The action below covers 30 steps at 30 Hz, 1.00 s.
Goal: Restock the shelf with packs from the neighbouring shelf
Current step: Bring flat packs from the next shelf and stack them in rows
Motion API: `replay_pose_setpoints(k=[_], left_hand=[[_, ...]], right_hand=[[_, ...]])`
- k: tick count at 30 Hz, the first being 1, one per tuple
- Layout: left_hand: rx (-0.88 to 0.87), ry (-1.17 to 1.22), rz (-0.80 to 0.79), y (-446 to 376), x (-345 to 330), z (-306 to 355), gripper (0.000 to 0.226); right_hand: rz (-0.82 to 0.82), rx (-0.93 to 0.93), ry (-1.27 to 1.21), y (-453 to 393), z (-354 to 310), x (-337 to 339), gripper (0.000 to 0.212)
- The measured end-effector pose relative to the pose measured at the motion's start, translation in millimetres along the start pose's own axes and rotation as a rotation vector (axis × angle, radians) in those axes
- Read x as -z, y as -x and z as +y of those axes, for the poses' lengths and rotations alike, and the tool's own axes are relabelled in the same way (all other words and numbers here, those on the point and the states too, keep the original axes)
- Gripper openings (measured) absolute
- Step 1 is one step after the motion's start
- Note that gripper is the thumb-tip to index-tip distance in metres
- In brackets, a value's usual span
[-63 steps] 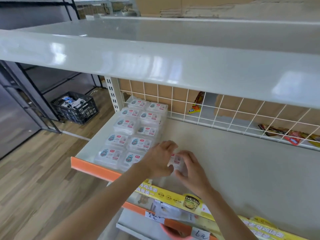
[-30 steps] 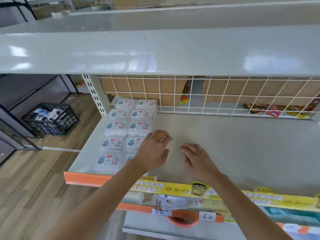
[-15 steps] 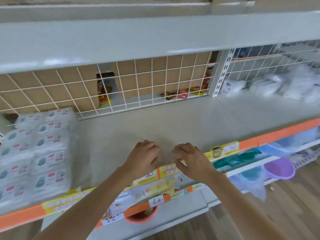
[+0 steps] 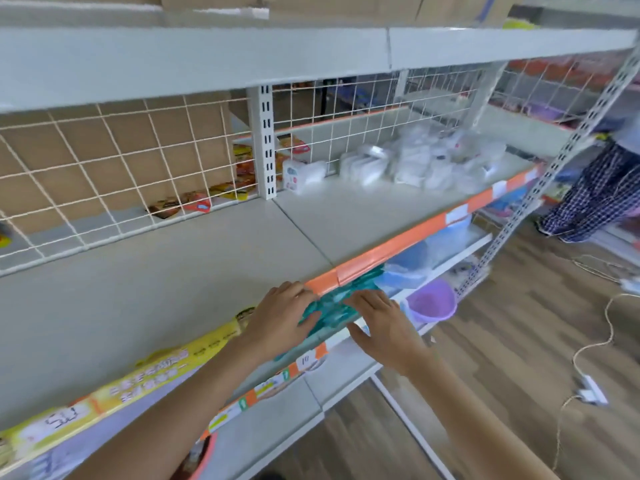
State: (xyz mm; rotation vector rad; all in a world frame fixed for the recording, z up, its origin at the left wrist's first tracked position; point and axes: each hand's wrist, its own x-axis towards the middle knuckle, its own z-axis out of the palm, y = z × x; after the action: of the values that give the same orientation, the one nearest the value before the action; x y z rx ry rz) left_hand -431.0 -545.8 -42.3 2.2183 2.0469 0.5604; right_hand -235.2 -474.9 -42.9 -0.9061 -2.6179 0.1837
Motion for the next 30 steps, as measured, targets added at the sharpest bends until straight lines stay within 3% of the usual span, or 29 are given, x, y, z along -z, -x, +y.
replay_pose_setpoints(k=[10, 22, 24, 30], left_hand=[[-0.086, 0.060, -0.024, -122, -36, 22, 0.042], [0.058, 0.111, -0.012, -281, -60, 7, 0.042], [0.078, 0.115, -0.033, -297, -62, 3, 0.048], [0.152, 0.088, -0.037, -311, -70, 1, 0.033]], right_hand=[[0.029, -0.132, -0.049, -30, 90, 11, 0.033], [-0.002, -0.169, 0.014, -135, 230, 27, 0.036], [0.003, -0.157, -0.002, -141, 241, 16, 0.035], [-0.089, -0.084, -0.018, -202, 280, 7, 0.042]])
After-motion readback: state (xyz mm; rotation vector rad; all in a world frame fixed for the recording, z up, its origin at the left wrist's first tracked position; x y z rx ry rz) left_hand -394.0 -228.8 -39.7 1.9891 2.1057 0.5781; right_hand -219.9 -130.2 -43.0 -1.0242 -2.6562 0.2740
